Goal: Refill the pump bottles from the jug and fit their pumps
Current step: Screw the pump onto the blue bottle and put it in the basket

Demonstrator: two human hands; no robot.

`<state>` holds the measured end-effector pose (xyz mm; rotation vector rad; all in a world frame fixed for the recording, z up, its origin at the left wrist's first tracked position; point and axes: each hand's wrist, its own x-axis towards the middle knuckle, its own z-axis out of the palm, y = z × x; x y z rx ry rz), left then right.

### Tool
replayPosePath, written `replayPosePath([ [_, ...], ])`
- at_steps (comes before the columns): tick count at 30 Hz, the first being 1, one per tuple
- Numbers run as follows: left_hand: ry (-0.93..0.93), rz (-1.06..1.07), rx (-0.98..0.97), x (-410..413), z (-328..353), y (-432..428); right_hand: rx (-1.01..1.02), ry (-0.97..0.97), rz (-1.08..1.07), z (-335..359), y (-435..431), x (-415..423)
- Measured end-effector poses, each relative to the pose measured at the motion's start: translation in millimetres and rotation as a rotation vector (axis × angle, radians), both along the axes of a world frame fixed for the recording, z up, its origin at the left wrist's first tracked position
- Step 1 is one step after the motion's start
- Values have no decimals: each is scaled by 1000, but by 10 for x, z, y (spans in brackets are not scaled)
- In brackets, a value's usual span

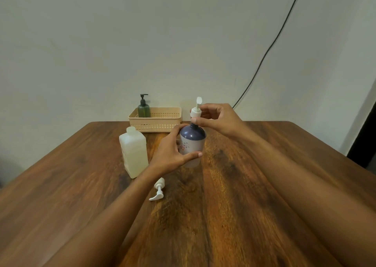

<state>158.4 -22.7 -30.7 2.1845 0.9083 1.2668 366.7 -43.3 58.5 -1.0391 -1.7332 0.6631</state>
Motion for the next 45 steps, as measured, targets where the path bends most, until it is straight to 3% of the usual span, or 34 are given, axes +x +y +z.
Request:
replayPosePath([
  [26,1,35,16,-44,10,-42,-176,-42,143,-95,113,56],
  [31,-5,31,10,-42,4,-49,-103,-21,98,-28,113,77],
  [39,17,43,12,-19,-12,-37,-31,-248,61,113,100,104],
  [45,13,47,22,-14,-3,-57,39,-282,22,111,107,76],
])
